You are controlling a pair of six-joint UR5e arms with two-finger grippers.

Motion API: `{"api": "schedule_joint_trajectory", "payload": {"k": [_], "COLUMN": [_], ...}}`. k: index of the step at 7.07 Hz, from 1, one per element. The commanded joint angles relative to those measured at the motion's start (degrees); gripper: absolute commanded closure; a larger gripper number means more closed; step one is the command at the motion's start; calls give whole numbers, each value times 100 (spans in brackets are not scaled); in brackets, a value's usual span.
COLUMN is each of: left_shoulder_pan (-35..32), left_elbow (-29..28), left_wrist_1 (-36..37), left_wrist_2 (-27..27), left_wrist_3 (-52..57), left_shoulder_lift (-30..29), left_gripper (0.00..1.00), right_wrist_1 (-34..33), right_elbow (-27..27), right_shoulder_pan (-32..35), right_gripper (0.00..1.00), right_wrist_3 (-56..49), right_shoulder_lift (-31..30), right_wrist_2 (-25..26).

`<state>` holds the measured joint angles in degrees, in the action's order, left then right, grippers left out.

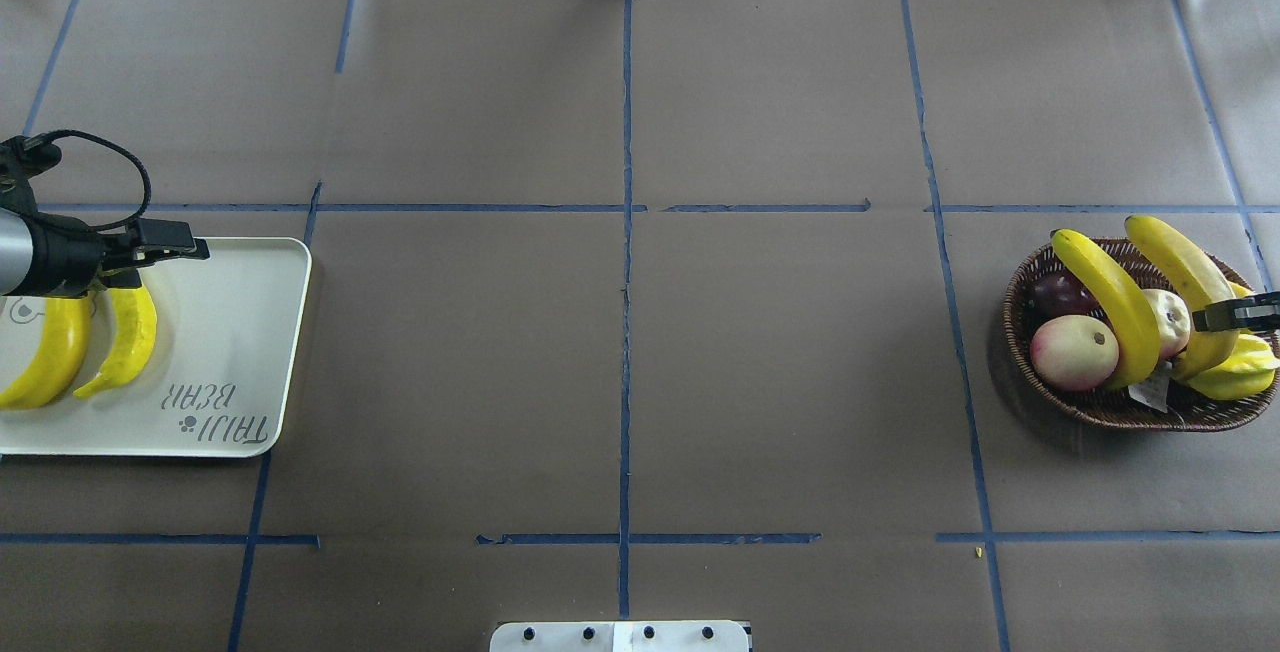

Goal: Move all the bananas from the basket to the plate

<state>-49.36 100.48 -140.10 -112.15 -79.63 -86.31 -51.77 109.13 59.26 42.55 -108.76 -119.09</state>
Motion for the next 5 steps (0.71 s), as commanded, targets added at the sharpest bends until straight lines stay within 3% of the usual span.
{"api": "schedule_joint_trajectory", "payload": {"k": [1, 3, 4, 5], "left_shoulder_pan": [6, 6, 14, 23], "left_elbow": [33, 77, 60, 60], "left_wrist_1": [0, 0, 9, 9], "left_wrist_2": [0, 0, 0, -9], "left_wrist_3": [0, 0, -18, -279], "left_shoulder_lift": [0, -9, -131, -349], "left_gripper": [0, 0, 0, 0], "right_wrist_1": [-9, -9, 26, 53], "right_elbow": [195, 179, 127, 22], "right_shoulder_pan": [662, 1838, 1852, 1730], "right_gripper": [100, 100, 100, 100], "right_wrist_3": [-280, -327, -161, 693], "right_shoulder_lift": [-40, 134, 388, 912], "right_wrist_2": [-410, -2382, -2687, -2751]}}
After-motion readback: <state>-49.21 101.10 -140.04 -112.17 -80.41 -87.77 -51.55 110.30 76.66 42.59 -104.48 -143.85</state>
